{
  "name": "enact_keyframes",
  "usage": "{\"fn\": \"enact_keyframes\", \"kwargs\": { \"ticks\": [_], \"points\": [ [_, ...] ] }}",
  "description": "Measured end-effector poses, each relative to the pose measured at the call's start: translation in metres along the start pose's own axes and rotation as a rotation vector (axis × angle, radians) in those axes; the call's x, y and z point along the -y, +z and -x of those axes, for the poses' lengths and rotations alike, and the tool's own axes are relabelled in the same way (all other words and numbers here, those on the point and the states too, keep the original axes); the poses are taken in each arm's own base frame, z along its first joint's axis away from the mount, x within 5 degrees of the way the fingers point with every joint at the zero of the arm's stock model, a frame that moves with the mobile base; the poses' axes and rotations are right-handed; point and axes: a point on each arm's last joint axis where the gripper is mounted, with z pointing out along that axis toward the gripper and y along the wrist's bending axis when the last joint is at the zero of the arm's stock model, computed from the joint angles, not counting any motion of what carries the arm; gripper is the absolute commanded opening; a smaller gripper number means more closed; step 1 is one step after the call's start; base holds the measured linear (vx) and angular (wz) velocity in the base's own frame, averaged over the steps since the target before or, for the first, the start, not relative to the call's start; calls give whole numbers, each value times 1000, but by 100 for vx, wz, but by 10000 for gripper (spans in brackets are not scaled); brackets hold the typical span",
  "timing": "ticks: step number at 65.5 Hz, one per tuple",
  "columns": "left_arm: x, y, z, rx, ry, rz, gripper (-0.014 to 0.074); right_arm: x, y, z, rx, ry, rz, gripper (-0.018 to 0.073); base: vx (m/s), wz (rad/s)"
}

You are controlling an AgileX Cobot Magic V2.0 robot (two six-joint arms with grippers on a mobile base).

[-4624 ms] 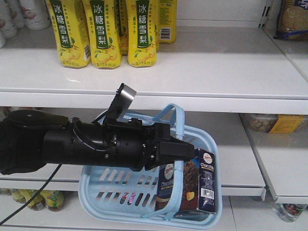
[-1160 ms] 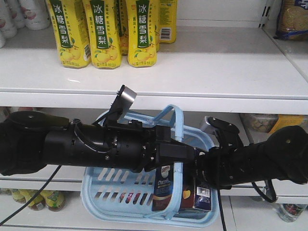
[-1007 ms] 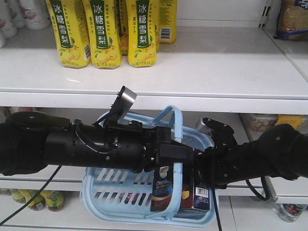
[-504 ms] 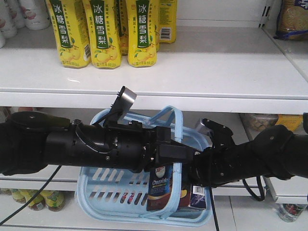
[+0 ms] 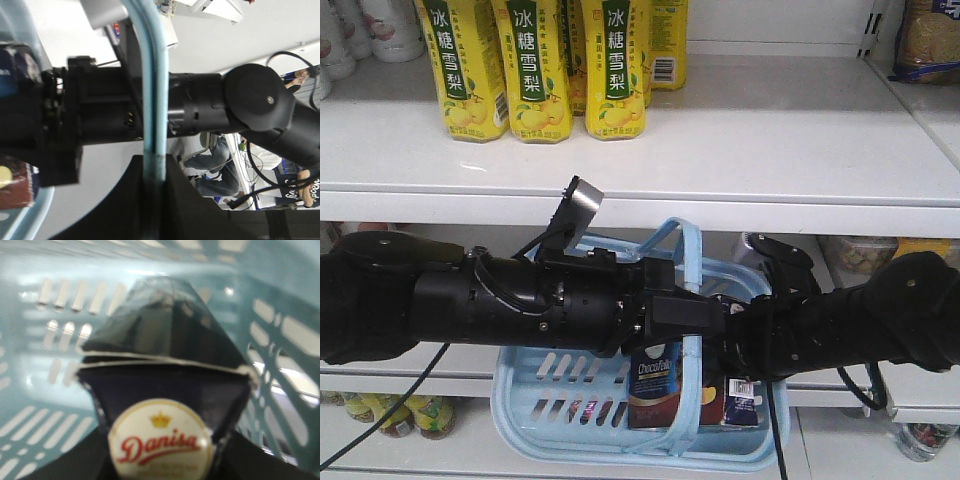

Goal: Left arm holds basket, right arm returns cookies
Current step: 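Lift the Chocofello box out of the basket with the right gripper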

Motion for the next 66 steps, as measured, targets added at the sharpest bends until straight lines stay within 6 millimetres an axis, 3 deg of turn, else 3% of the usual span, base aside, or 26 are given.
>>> {"fn": "enact_keyframes", "kwargs": {
  "ticks": [42, 66],
  "points": [
    [3, -1, 0, 2, -3, -13, -6, -19, -80, -16, 53, -116, -92, 90, 0, 0],
    [3, -1, 0, 2, -3, -13, -6, -28, -142, -40, 168, -206, -150, 90, 0, 0]
  ]
}}
